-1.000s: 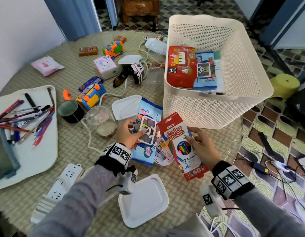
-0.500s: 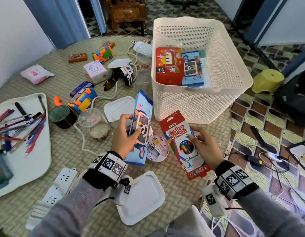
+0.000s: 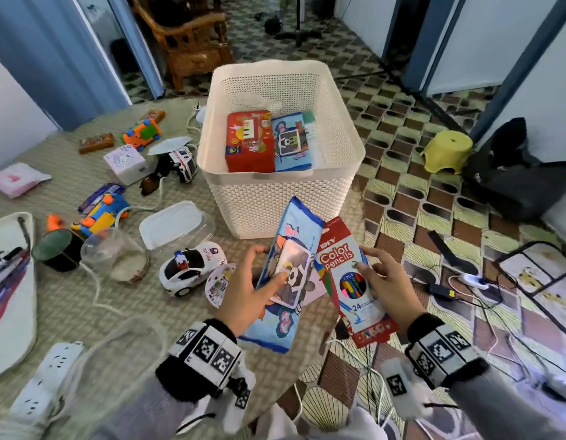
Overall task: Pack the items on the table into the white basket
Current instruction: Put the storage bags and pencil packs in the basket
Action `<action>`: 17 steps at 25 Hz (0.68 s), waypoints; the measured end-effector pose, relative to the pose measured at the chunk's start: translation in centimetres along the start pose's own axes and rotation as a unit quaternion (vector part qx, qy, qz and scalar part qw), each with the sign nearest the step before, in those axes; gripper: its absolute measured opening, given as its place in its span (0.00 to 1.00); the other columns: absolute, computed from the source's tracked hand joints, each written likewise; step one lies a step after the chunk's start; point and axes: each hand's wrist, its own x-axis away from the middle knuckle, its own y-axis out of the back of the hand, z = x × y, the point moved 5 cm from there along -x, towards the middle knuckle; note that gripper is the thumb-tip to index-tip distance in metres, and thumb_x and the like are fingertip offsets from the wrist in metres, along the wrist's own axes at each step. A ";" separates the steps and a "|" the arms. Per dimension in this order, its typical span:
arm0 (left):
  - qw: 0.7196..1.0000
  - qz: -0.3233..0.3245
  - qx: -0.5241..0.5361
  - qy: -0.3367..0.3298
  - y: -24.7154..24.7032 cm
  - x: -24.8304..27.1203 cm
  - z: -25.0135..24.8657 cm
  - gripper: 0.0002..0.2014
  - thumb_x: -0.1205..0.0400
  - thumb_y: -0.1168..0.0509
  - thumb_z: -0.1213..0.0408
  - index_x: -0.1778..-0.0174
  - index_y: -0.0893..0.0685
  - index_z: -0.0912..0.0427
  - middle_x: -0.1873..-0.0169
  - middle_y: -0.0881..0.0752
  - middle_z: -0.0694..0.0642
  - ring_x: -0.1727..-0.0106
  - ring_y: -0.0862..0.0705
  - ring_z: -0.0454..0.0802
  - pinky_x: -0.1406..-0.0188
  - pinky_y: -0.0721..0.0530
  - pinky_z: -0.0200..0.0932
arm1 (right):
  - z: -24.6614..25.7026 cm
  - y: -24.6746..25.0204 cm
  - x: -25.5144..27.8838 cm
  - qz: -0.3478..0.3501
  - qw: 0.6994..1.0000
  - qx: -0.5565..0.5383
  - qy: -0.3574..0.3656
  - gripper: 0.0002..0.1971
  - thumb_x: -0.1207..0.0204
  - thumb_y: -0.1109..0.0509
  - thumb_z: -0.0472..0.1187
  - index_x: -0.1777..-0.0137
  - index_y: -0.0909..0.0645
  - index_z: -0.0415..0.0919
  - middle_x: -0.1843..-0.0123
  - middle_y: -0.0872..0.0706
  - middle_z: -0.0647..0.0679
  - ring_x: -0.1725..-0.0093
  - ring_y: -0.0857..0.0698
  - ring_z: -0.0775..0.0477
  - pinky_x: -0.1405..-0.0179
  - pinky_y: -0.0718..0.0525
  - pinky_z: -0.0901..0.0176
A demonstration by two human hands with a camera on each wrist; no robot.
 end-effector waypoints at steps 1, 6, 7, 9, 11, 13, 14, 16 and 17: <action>1.000 0.005 0.002 0.000 -1.2 -0.2 -0.4 0.18 0.22 0.29 0.65 0.39 0.28 0.54 0.58 0.12 0.56 0.80 0.23 0.37 0.86 0.30 0.33 | -0.1 1.3 0.2 -0.007 1.000 -0.006 -0.004 0.10 0.18 0.35 0.38 0.38 0.25 0.43 0.55 0.12 0.45 0.62 0.10 0.53 0.70 0.13 0.61; 1.000 0.015 0.018 -0.019 -8.5 -1.0 -3.3 0.17 0.22 0.28 0.64 0.43 0.27 0.48 0.59 0.10 0.55 0.77 0.22 0.57 0.84 0.25 0.44 | -1.1 9.9 0.0 -0.036 0.999 -0.001 -0.022 0.06 0.19 0.34 0.41 0.46 0.26 0.48 0.51 0.11 0.37 0.58 0.09 0.43 0.62 0.12 0.46; 0.999 0.009 0.021 -0.026 -9.6 -1.2 -3.9 0.17 0.22 0.28 0.64 0.43 0.27 0.48 0.60 0.10 0.55 0.77 0.22 0.58 0.84 0.24 0.44 | -1.2 11.3 -0.3 -0.041 0.999 0.000 -0.022 0.05 0.20 0.34 0.41 0.46 0.25 0.49 0.50 0.11 0.37 0.58 0.09 0.43 0.62 0.12 0.46; 0.999 -0.012 0.021 -0.034 -10.8 -1.9 -5.0 0.16 0.22 0.28 0.63 0.44 0.27 0.49 0.61 0.10 0.57 0.76 0.20 0.50 0.85 0.25 0.41 | -0.8 13.4 -0.6 -0.050 0.999 -0.003 -0.013 0.05 0.20 0.34 0.41 0.47 0.25 0.50 0.49 0.12 0.38 0.56 0.09 0.43 0.61 0.11 0.47; 0.999 -0.035 0.023 -0.034 -11.9 -2.7 -6.1 0.16 0.23 0.28 0.64 0.44 0.26 0.51 0.64 0.11 0.56 0.77 0.19 0.47 0.87 0.26 0.39 | 0.0 15.3 -1.3 -0.058 0.998 -0.007 0.000 0.05 0.19 0.34 0.40 0.45 0.24 0.47 0.48 0.12 0.41 0.58 0.10 0.48 0.67 0.13 0.58; 0.998 -0.050 0.027 -0.038 -12.6 -3.3 -7.3 0.16 0.23 0.28 0.66 0.43 0.26 0.55 0.69 0.12 0.52 0.79 0.21 0.47 0.87 0.27 0.39 | 0.9 16.5 -2.2 -0.063 0.998 -0.017 0.006 0.07 0.19 0.34 0.39 0.43 0.25 0.43 0.51 0.12 0.43 0.64 0.10 0.53 0.74 0.17 0.65; 0.997 -0.057 0.029 -0.044 -12.9 -3.6 -8.0 0.16 0.23 0.28 0.66 0.43 0.26 0.56 0.71 0.13 0.51 0.79 0.22 0.47 0.87 0.27 0.39 | 1.5 16.9 -2.6 -0.061 0.998 -0.025 0.012 0.07 0.19 0.34 0.40 0.42 0.25 0.42 0.52 0.11 0.44 0.65 0.10 0.53 0.75 0.17 0.63; 0.996 -0.071 0.028 -0.052 -13.1 -4.4 -9.3 0.17 0.23 0.28 0.67 0.42 0.26 0.56 0.69 0.13 0.54 0.77 0.22 0.49 0.86 0.26 0.40 | 2.8 17.3 -3.7 -0.056 0.998 -0.036 0.023 0.09 0.18 0.34 0.40 0.41 0.25 0.41 0.53 0.10 0.43 0.64 0.09 0.50 0.73 0.14 0.57; 0.995 -0.077 0.028 -0.052 -13.0 -4.8 -9.8 0.17 0.23 0.28 0.66 0.42 0.26 0.55 0.67 0.12 0.55 0.76 0.21 0.50 0.85 0.25 0.41 | 3.5 17.3 -4.3 -0.055 0.997 -0.041 0.030 0.09 0.18 0.34 0.40 0.40 0.25 0.41 0.54 0.10 0.43 0.64 0.09 0.49 0.74 0.14 0.57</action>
